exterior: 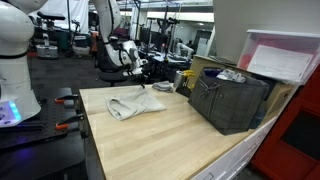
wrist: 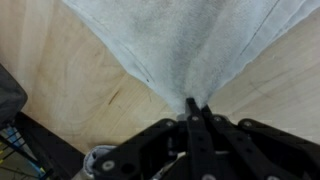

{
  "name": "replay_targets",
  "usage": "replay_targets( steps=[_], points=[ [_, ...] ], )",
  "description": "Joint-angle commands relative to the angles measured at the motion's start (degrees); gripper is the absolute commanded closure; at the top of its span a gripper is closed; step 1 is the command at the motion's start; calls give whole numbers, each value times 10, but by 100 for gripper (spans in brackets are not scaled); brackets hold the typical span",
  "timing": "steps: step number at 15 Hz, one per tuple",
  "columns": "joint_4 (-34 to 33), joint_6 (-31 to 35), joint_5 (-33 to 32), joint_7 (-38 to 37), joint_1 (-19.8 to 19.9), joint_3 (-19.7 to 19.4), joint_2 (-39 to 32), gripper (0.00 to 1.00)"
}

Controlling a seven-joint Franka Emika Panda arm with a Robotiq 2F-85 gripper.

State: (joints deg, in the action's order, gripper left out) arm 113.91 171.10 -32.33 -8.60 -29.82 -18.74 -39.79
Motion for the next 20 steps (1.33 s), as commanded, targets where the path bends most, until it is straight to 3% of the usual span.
replay_targets(
  steps=[1,4,5,7,11,15,17,20],
  points=[
    [3,-29,22,28,28,28,43,99],
    [-10,-32,27,17,31,28,41,99],
    [-12,-33,28,15,30,25,40,72],
    [-9,-33,31,18,34,27,44,64],
    [-6,-42,31,-2,26,3,47,33],
    [-10,-117,24,-52,26,-42,45,5],
    [-6,-178,22,-60,45,-43,48,0],
    [6,-283,37,-48,89,-10,68,0]
  ],
)
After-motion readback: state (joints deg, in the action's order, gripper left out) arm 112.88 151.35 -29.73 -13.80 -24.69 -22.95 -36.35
